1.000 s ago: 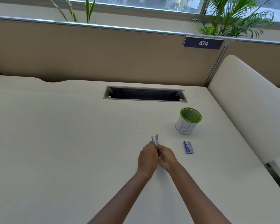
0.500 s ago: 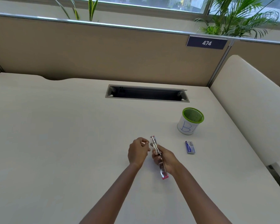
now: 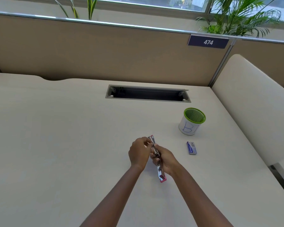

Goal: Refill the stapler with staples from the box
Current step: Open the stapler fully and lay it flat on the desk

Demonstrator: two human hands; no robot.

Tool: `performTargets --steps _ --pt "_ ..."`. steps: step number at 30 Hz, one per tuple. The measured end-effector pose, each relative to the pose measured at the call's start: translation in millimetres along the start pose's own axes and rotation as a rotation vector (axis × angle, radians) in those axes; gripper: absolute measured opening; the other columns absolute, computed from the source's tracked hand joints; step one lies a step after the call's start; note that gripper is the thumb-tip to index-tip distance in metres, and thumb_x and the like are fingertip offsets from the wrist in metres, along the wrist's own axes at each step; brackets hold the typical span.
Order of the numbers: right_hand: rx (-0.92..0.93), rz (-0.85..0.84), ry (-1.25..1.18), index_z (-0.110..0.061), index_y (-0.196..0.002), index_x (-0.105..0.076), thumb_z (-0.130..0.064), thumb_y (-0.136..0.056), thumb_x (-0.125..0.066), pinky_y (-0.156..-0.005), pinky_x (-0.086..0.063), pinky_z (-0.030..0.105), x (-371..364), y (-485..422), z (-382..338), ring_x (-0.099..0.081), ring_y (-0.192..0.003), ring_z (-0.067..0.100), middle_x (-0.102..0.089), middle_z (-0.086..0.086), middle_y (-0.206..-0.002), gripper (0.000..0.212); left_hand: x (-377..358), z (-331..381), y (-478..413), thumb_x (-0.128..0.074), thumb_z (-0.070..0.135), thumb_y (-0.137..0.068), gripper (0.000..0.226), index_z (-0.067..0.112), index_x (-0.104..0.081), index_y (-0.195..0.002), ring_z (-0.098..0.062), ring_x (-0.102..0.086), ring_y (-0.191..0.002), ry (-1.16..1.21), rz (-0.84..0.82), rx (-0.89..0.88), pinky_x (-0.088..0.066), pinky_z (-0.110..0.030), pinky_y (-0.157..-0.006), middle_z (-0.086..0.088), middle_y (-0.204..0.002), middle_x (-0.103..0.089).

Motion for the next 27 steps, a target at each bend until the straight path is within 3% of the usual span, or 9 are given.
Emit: performTargets --steps 3,11,19,24,27 --pt "0.019 -0.010 0.062 -0.007 -0.083 -0.057 -0.017 -0.099 -0.036 -0.031 -0.034 0.011 -2.1 1.0 -1.5 -0.048 -0.036 0.005 -0.053 0.003 -0.051 0.028 1.7 1.3 -2.7 -0.061 0.021 -0.082 0.010 0.019 -0.069 -0.086 -0.014 -0.064 -0.080 -0.032 0.006 0.002 -0.037 -0.021 -0.064 0.003 -0.090 -0.072" --pt "0.055 0.001 0.129 -0.008 -0.075 -0.049 -0.013 -0.098 -0.034 -0.031 -0.029 0.012 -4.5 4.1 -4.6 -0.042 -0.033 0.004 -0.047 0.002 -0.051 0.028 -1.2 2.3 -6.2 -0.059 0.017 -0.082 0.013 0.015 -0.068 -0.091 -0.019 -0.065 -0.088 -0.044 -0.024 0.030 -0.038 -0.022 -0.066 0.000 -0.097 -0.071" --pt "0.060 0.007 0.142 -0.008 -0.075 -0.048 -0.014 -0.099 -0.033 -0.031 -0.029 0.012 -7.4 5.4 -5.9 -0.043 -0.036 0.005 -0.048 0.002 -0.051 0.028 -0.1 2.6 -7.9 -0.060 0.013 -0.082 0.013 0.009 -0.068 -0.092 -0.020 -0.066 -0.090 0.029 -0.010 0.039 -0.044 -0.024 -0.070 -0.003 -0.097 -0.072" --pt "0.041 0.000 0.030 -0.005 -0.084 -0.053 -0.017 -0.099 -0.037 -0.030 -0.032 0.011 -8.6 8.1 -7.1 -0.046 -0.034 0.006 -0.051 0.004 -0.050 0.026 2.3 4.9 -7.6 -0.057 0.011 -0.086 0.014 0.006 -0.069 -0.091 -0.015 -0.062 -0.077 0.149 0.012 0.003 -0.041 -0.019 -0.067 -0.007 -0.092 -0.073" --pt "0.041 0.004 -0.015 -0.005 -0.086 -0.056 -0.017 -0.099 -0.038 -0.030 -0.033 0.011 -9.1 10.0 -8.9 -0.047 -0.035 0.006 -0.052 0.004 -0.051 0.026 4.5 3.0 -9.0 -0.055 0.003 -0.086 0.015 0.000 -0.069 -0.090 -0.025 -0.068 -0.079 0.267 0.027 0.025 -0.053 -0.028 -0.073 -0.015 -0.089 -0.073"
Point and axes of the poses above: each hand's wrist, its own y-axis away from the middle knuckle, its own x-axis out of the back of the hand, z = x × y, the point moved 10 cm from there along -y, towards the middle knuckle
